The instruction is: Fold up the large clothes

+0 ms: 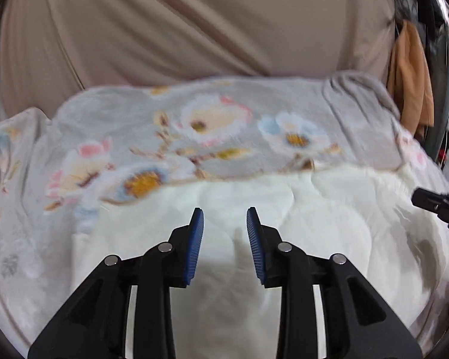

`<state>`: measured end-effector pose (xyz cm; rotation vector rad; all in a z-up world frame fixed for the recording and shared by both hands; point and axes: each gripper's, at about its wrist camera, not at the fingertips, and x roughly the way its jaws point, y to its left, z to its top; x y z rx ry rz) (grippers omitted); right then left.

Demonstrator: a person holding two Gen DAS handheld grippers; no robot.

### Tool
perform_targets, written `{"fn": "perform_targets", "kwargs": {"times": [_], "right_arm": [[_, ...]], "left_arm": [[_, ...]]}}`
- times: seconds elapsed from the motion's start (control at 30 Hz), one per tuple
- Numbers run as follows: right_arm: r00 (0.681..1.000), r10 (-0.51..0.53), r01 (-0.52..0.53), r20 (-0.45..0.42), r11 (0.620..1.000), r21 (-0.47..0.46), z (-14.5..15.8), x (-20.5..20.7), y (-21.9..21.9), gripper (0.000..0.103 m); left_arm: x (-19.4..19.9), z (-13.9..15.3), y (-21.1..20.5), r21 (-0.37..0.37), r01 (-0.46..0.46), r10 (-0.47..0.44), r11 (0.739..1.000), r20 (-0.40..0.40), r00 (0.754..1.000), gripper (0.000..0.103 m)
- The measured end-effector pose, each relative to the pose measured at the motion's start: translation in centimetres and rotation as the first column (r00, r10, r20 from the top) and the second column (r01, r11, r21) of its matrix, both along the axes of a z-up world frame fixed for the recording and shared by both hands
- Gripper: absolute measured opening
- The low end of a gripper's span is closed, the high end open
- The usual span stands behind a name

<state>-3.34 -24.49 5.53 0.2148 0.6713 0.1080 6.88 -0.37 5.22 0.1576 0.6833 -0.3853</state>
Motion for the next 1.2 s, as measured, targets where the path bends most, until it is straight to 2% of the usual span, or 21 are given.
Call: {"fn": "perform_targets", "kwargs": {"times": [0.07, 0.1, 0.23, 0.33, 0.4, 0.5, 0.57, 0.63, 0.7, 0.77, 0.83, 0.87, 0.9, 0.97, 1.1, 1.2], "right_arm": [[0.997, 0.066, -0.066, -0.029, 0.998, -0.019, -0.9, 1.7, 2.9, 0.013], [0.996, 0.082, -0.083, -0.045, 0.996, -0.035, -1.5, 2.5, 4.0, 0.013], [0.989, 0.114, -0.123, -0.098, 0.989, -0.086, -4.1, 4.1, 6.0, 0.011], [0.988, 0.117, -0.127, -0.096, 0.987, -0.099, -5.6, 4.1, 6.0, 0.007], [0.99, 0.109, -0.121, -0.085, 0.981, -0.15, -6.5, 4.0, 6.8, 0.006], [0.992, 0.091, -0.107, -0.082, 0.967, -0.23, -6.2, 4.0, 7.8, 0.006], [0.994, 0.084, -0.097, -0.075, 0.976, -0.196, -4.9, 3.6, 7.8, 0.009], [0.991, 0.121, -0.127, -0.055, 0.986, -0.113, -3.1, 3.0, 8.0, 0.011], [0.987, 0.154, -0.159, -0.052, 0.983, -0.087, -2.0, 3.1, 9.1, 0.011], [0.979, 0.187, -0.193, -0.084, 0.979, -0.065, -2.4, 3.9, 10.3, 0.011], [0.968, 0.201, -0.208, -0.153, 0.978, -0.032, -3.9, 5.1, 11.0, 0.011], [0.963, 0.205, -0.211, -0.177, 0.977, -0.013, -4.9, 5.7, 11.1, 0.011], [0.961, 0.21, -0.214, -0.182, 0.977, -0.007, -5.4, 5.8, 11.1, 0.009], [0.959, 0.22, -0.221, -0.18, 0.975, 0.013, -5.8, 5.9, 11.0, 0.008], [0.954, 0.244, -0.238, -0.176, 0.97, 0.056, -6.4, 6.2, 10.7, 0.007], [0.953, 0.251, -0.244, -0.167, 0.968, 0.065, -6.7, 6.3, 10.7, 0.006]], "left_arm": [[1.1, -2.9, -0.5, 0.019, -0.023, 0.024, 1.0, -0.07, 0.997, 0.03], [1.3, -3.5, -0.3, 0.009, -0.03, 0.03, 1.0, -0.076, 0.997, 0.03], [1.0, -4.4, 0.7, -0.023, -0.035, 0.034, 0.999, -0.052, 0.998, 0.03], [0.5, -5.2, 0.3, 0.005, -0.041, 0.041, 0.999, -0.013, 0.999, 0.03], [0.4, -5.5, -0.3, 0.036, -0.049, 0.049, 0.998, 0.011, 0.999, 0.03], [0.5, -5.5, -0.1, 0.026, -0.05, 0.05, 0.998, 0.001, 0.999, 0.03], [0.6, -5.5, 0.2, 0.016, -0.051, 0.051, 0.999, -0.006, 0.999, 0.03], [0.4, -5.3, 0.4, 0.007, -0.057, 0.057, 0.998, -0.003, 0.998, 0.03], [0.1, -4.8, 0.9, -0.007, -0.067, 0.067, 0.998, 0.001, 0.998, 0.03], [-0.6, -3.5, 2.0, -0.042, -0.089, 0.089, 0.995, 0.012, 0.996, 0.03], [-1.4, -2.1, 3.5, -0.071, -0.104, 0.105, 0.992, 0.022, 0.994, 0.03], [-1.9, -1.3, 4.8, -0.092, -0.119, 0.122, 0.989, 0.023, 0.992, 0.036], [-2.3, -0.7, 6.2, -0.109, -0.141, 0.144, 0.984, 0.019, 0.989, 0.046], [-2.7, -0.2, 9.3, -0.126, -0.196, 0.196, 0.973, -0.011, 0.981, 0.056], [-3.3, -1.4, 15.9, -0.17, -0.327, 0.306, 0.93, -0.136, 0.942, 0.064], [-3.3, -4.1, 18.7, -0.218, -0.355, 0.294, 0.909, -0.268, 0.917, 0.068]]}}
